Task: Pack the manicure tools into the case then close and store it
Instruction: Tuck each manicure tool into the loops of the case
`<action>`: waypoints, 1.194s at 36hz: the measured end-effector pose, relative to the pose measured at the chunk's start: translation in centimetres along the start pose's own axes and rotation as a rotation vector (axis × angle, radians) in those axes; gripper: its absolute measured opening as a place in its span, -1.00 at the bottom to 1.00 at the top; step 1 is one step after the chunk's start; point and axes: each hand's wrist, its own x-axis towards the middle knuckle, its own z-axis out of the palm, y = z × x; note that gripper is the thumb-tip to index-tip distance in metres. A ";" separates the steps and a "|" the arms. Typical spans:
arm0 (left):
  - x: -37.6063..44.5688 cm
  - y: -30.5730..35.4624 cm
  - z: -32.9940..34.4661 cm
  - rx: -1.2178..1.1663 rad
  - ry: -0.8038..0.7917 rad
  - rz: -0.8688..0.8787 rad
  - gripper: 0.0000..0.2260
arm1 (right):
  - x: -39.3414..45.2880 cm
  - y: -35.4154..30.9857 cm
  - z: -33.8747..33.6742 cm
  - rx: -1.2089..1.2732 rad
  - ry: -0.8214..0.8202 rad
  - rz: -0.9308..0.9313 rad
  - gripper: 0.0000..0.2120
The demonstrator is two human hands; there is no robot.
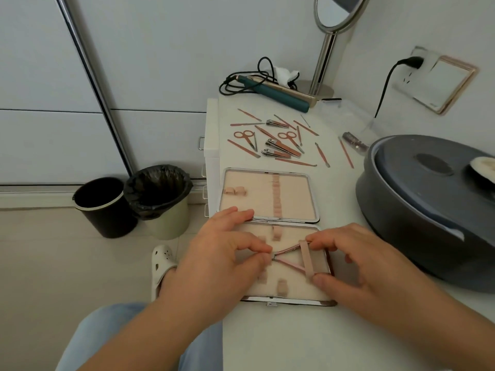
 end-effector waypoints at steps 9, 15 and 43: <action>-0.3 0.7 0.8 0.039 0.101 0.000 -0.93 | 0.1 0.1 0.6 0.114 0.073 0.053 -0.63; -0.4 0.6 1.0 0.024 0.113 -0.004 -0.93 | -0.2 0.5 0.7 0.218 0.049 0.114 -0.62; -1.5 -1.1 -0.9 -0.048 0.149 0.121 -0.73 | -1.3 0.7 1.6 0.210 0.134 0.183 -0.52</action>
